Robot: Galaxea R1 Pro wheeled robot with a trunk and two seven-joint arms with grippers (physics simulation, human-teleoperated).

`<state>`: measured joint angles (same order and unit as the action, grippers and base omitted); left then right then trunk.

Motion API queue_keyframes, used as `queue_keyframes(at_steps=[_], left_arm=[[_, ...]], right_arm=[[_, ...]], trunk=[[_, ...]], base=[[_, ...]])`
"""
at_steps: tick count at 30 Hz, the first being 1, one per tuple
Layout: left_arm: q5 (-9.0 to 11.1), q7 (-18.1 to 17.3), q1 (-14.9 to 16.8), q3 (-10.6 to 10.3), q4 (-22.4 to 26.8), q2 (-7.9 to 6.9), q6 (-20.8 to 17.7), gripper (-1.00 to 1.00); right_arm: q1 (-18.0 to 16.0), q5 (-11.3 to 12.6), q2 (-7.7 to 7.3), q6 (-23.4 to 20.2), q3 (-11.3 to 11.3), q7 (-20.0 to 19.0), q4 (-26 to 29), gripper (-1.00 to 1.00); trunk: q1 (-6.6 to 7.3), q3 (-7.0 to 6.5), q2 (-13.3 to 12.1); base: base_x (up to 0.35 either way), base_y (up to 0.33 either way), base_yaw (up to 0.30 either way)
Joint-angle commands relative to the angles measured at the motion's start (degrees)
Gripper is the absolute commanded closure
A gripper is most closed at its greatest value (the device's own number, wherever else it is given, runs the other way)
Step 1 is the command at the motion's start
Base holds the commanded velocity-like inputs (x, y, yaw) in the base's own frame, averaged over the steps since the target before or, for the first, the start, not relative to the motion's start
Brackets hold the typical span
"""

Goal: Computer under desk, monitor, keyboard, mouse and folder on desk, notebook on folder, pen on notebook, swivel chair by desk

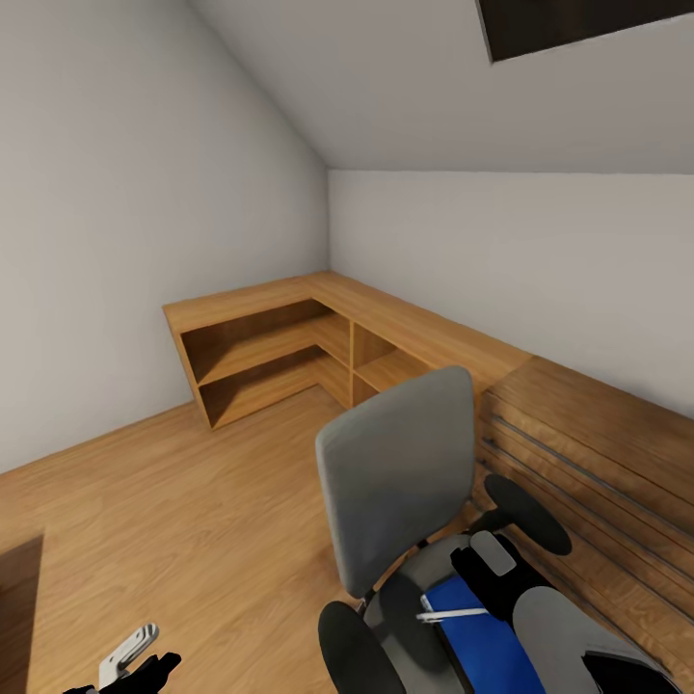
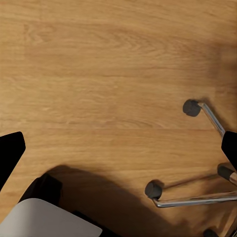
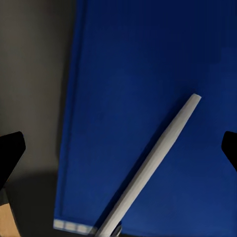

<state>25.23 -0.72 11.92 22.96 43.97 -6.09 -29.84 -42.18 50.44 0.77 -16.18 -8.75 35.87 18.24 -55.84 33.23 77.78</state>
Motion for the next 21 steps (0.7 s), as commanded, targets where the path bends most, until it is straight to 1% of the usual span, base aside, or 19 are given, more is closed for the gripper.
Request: queue_keyframes(at_steps=[1, 10, 21], left_arm=[[0.2, -0.1, 0.0, 0.2, 0.1, 0.02, -0.4, -1.00], [0.2, 0.0, 0.0, 0.2, 0.1, 0.02, -0.3, -1.00], [0.2, -0.1, 0.0, 0.2, 0.1, 0.02, -0.3, -1.00]], right_arm=[[0.0, 0.2, 0.02, -0.2, -0.1, 0.4, 0.1, -1.00], [0.0, 0.3, -0.05, -0.2, -0.2, 0.4, -1.3, -1.00], [0.0, 0.4, -0.03, -0.2, -0.2, 0.4, -1.9, -1.00]], trunk=[[0.00, 0.06, 0.0], [0.00, 0.06, 0.0], [0.00, 0.06, 0.0]], base=[[0.000, 0.000, 0.000], [0.000, 0.000, 0.000], [0.000, 0.000, 0.000]])
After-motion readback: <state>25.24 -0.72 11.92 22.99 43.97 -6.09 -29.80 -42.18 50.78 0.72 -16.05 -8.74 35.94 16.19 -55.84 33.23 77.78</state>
